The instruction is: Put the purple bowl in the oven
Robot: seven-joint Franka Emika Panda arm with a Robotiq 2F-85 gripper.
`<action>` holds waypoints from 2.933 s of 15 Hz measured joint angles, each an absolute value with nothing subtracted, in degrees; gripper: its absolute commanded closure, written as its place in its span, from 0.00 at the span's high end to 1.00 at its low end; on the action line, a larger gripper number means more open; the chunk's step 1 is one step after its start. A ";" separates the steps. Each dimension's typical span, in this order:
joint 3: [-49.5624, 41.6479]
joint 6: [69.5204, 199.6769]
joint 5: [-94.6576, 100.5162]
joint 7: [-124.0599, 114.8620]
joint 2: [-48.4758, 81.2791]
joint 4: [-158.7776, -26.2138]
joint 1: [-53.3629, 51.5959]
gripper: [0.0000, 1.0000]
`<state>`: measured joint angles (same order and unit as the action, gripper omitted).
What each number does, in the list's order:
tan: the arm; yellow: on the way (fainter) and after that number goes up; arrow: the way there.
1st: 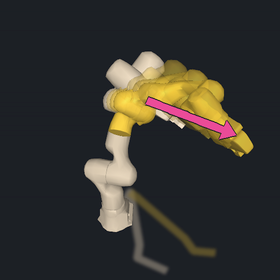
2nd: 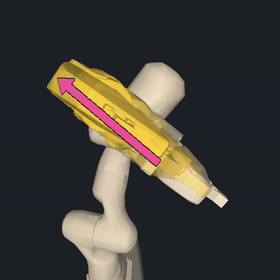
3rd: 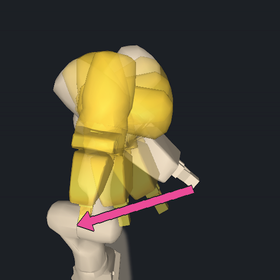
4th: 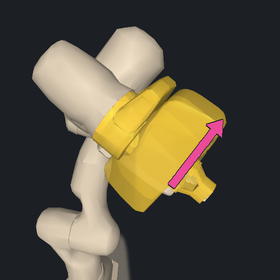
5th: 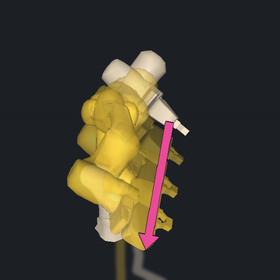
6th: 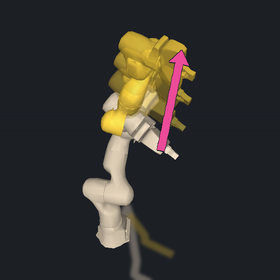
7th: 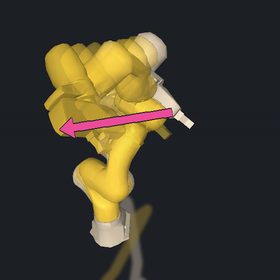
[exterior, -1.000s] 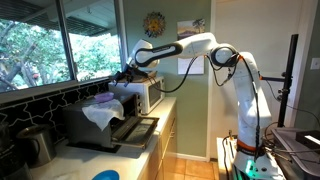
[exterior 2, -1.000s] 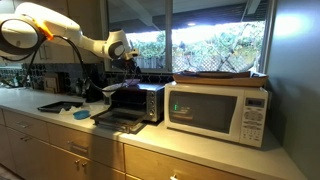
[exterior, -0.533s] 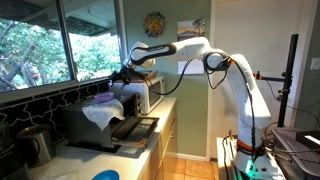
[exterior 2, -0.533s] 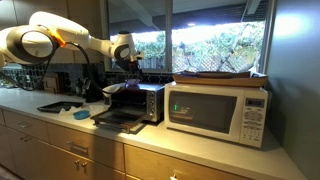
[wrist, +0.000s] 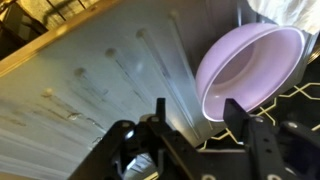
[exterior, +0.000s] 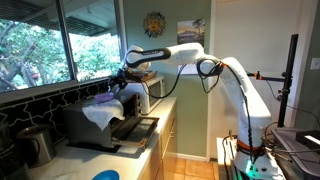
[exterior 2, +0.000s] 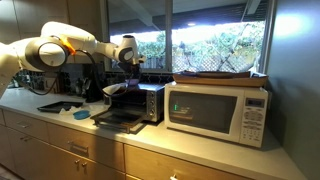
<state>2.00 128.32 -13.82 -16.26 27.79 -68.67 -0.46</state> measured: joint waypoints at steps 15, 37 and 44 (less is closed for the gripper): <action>1.90 124.94 -10.44 -16.73 29.81 -63.12 -1.70 0.01; -20.68 156.69 20.02 -71.94 -0.79 -112.56 -25.95 0.01; -13.79 147.61 19.91 -71.30 -4.91 -114.27 -21.34 0.01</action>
